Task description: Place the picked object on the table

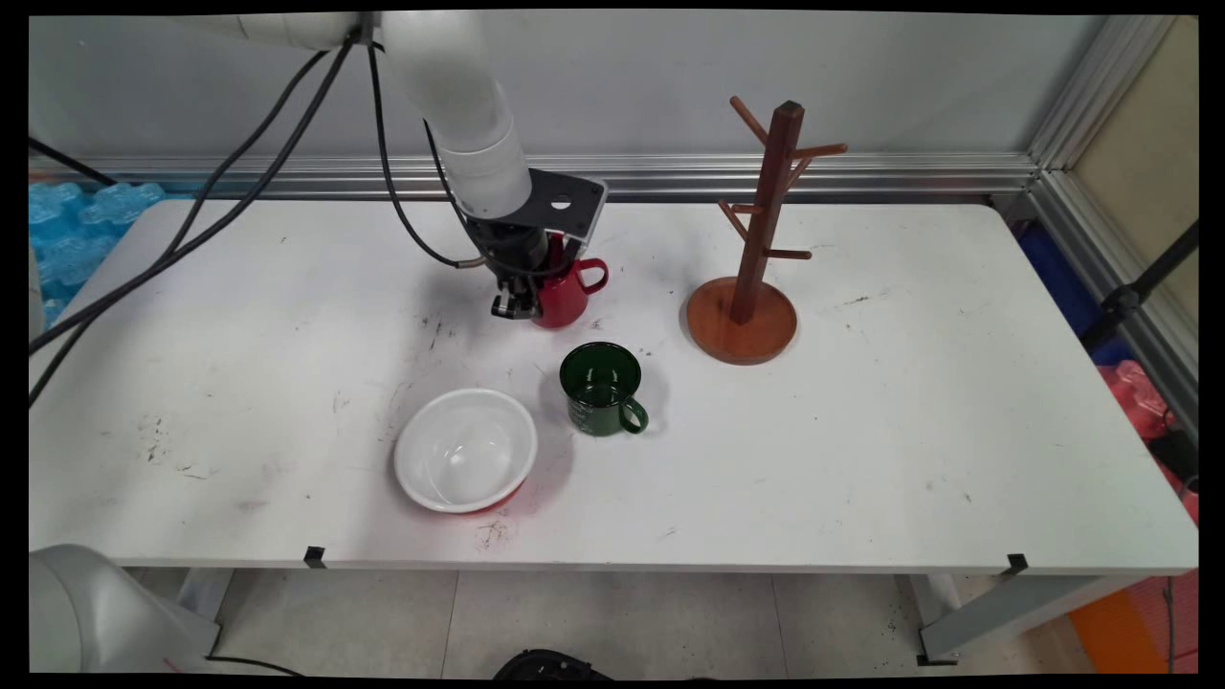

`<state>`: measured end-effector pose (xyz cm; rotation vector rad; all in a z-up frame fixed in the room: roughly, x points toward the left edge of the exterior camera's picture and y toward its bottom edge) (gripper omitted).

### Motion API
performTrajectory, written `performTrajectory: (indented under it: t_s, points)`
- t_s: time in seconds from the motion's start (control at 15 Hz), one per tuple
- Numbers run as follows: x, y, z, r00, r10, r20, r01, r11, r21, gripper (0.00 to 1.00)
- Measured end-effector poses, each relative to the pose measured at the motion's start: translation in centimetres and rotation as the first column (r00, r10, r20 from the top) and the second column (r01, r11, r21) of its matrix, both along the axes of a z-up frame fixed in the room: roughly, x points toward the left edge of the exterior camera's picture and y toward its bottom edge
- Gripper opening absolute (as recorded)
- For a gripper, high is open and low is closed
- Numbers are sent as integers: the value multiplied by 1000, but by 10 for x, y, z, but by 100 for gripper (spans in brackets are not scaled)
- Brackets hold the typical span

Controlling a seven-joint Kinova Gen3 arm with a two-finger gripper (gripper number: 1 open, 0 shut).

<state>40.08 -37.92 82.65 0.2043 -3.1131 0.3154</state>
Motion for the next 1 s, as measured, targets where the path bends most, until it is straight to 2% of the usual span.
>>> performTrajectory:
  t_s: [0.4, 0.47, 0.8, 1.0]
  points:
    - [-7, -4, -9, 1000, 5, 4, -5, 1000, 10, 0]
    - [-8, -4, -10, 1000, 6, 3, -6, 1000, 11, 100]
    - [-15, -8, -10, 1000, 3, -11, -3, 1000, 3, 100]
    - [-18, -8, 0, 999, -8, -36, 7, 1000, -21, 100]
